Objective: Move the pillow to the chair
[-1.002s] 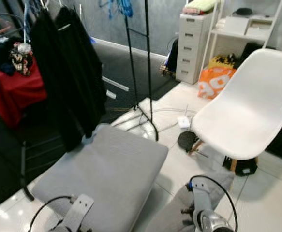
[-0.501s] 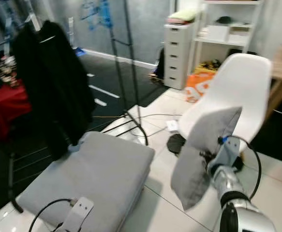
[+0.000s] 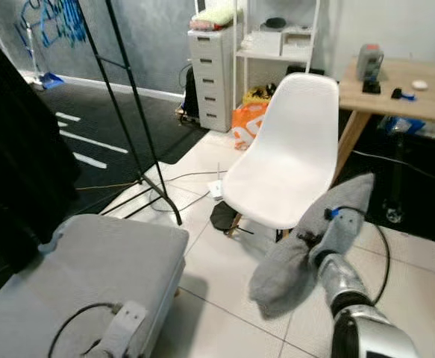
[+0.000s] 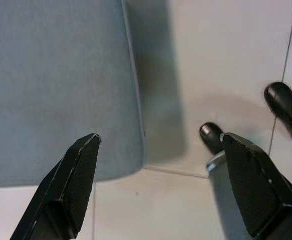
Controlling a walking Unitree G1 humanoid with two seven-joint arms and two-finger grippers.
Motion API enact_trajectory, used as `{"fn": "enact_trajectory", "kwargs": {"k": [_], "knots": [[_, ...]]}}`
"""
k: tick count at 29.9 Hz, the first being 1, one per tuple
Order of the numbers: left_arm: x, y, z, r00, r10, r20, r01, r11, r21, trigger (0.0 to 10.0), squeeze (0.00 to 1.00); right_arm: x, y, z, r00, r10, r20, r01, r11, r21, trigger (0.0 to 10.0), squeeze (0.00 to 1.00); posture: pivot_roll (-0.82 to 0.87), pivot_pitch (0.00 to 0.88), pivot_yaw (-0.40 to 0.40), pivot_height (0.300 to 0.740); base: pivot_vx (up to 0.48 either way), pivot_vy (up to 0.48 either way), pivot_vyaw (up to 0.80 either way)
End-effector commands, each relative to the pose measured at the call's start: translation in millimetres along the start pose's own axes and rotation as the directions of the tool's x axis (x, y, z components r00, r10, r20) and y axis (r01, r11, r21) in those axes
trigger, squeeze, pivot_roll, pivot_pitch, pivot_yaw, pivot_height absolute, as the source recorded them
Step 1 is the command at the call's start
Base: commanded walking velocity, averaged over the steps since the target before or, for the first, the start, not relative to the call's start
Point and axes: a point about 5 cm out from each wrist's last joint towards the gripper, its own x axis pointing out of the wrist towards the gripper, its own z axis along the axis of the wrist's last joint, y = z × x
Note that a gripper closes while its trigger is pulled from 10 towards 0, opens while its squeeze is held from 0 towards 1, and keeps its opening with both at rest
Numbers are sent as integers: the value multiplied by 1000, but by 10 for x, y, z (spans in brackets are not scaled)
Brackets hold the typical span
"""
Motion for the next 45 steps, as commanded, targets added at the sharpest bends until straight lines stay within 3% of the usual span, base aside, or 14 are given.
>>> {"fn": "enact_trajectory", "kwargs": {"k": [1,12,15,18,21,45], "knots": [[-18,18,-98,1000,5,-31,-5,1000,-4,10000,0,40,113,176,996,48,76,-46,999,-24,10000,0,-201,37,33,740,0,-480,0],[-19,19,-99,1000,7,-27,-7,1000,-11,10000,0,51,191,158,993,94,75,-92,995,-36,10000,0,-206,40,36,740,0,-480,0],[-17,22,-74,1000,10,-7,-10,1000,-22,10000,0,53,206,151,992,100,75,-97,995,-36,10000,0,-206,40,37,740,0,-360,0],[-9,54,57,996,38,75,-32,996,-78,10000,0,58,223,161,991,107,78,-104,994,-36,10000,0,-206,41,38,740,0,0,0],[-10,64,58,996,37,77,-30,995,-92,10000,0,60,234,168,990,114,82,-111,993,-36,10000,0,-206,41,38,740,0,0,0],[-14,62,32,997,27,71,-20,995,-96,10000,0,72,307,235,980,174,99,-171,984,-45,10000,0,-212,33,37,740,440,0,0]]}}
